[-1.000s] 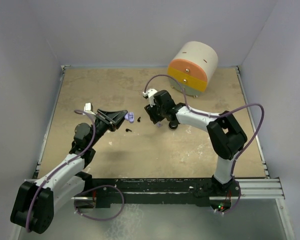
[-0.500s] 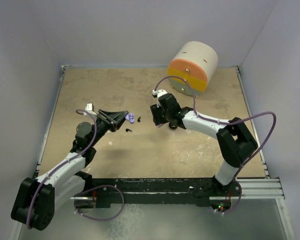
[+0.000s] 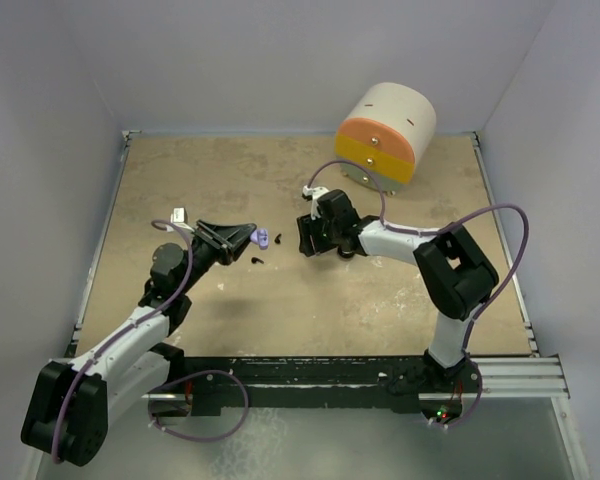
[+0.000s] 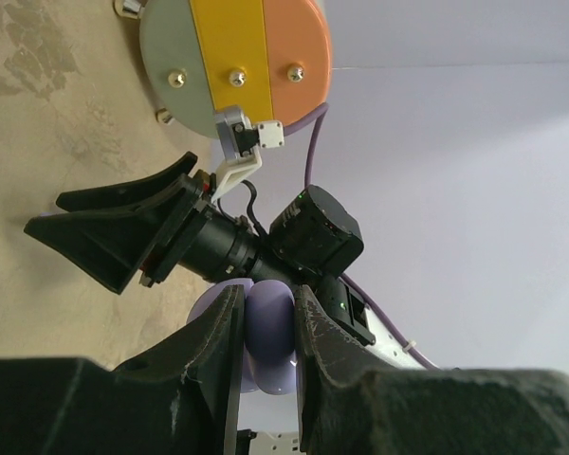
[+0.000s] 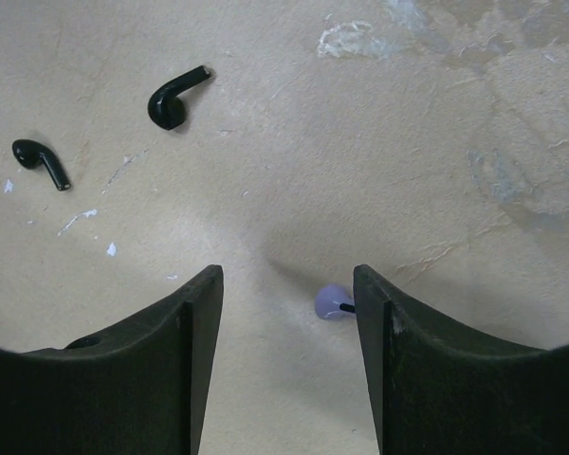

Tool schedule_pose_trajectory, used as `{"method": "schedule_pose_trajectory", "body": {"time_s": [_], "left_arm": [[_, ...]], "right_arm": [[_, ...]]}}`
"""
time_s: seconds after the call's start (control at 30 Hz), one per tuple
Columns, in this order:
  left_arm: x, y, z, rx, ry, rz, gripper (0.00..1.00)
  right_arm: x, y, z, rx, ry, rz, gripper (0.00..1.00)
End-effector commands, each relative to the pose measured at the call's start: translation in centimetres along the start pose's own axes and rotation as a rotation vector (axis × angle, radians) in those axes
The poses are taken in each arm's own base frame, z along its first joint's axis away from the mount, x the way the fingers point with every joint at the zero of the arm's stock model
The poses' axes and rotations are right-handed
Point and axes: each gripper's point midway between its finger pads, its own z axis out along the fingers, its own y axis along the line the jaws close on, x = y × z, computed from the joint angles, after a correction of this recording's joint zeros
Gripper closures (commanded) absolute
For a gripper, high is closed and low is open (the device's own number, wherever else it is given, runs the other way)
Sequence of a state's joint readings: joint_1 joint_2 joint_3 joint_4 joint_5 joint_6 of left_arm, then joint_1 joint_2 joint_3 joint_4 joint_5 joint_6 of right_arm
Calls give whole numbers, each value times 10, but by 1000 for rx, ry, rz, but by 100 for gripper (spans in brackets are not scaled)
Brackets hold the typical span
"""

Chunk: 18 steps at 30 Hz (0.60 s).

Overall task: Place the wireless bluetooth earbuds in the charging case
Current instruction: Pick up the earbud from the center of the board.

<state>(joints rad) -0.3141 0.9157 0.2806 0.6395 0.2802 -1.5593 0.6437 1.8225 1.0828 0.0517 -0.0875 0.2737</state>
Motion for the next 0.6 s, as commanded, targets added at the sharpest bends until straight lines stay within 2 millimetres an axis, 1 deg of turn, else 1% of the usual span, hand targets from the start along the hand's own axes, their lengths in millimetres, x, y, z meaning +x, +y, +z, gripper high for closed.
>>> {"method": "schedule_pose_trajectory", "body": {"time_s": [0.0, 0.2, 0.57], "left_arm": [[-7, -29, 2, 73, -23, 46, 100], [-7, -29, 3, 70, -22, 50, 100], [-7, -26, 5, 62, -20, 54, 100]], "right_arm": [[-33, 10, -1, -75, -81, 12, 40], [-24, 2, 1, -91, -67, 27, 39], [-6, 0, -1, -106, -43, 40, 39]]}}
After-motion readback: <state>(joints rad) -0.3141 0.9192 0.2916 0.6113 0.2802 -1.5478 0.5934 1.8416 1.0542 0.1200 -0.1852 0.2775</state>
